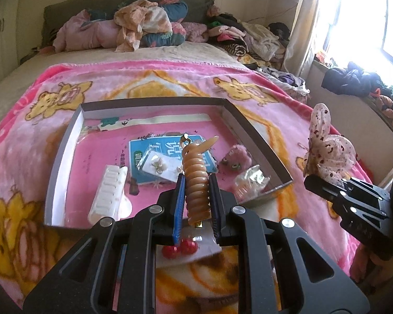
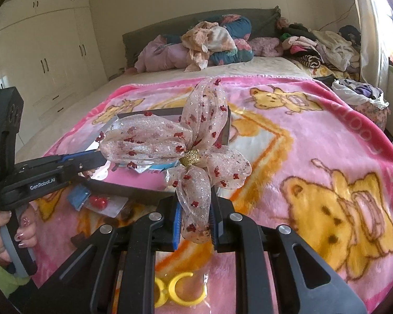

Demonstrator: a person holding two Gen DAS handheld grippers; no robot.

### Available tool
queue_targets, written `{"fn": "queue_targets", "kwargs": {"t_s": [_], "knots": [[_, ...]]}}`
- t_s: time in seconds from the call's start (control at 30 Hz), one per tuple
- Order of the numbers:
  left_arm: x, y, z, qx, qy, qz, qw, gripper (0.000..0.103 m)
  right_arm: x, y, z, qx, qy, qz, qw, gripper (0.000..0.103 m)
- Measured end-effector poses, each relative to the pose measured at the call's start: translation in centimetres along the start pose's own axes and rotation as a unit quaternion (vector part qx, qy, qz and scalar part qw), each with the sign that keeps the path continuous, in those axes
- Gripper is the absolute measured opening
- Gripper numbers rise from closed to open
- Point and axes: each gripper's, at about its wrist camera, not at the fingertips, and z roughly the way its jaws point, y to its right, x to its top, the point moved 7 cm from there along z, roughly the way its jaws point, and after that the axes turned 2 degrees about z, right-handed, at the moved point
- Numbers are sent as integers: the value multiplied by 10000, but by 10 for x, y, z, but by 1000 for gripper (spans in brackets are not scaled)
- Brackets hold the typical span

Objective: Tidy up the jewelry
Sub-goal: 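Carry the pink bow and spiral hair tie over the open box with both tools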

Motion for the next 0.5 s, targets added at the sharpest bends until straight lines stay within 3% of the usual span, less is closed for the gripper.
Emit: {"fn": "queue_targets", "kwargs": {"t_s": [0.5], "knots": [[12, -5, 42, 71, -208, 50, 9997, 11, 19, 1, 50, 118, -198, -100, 9997, 17]]}}
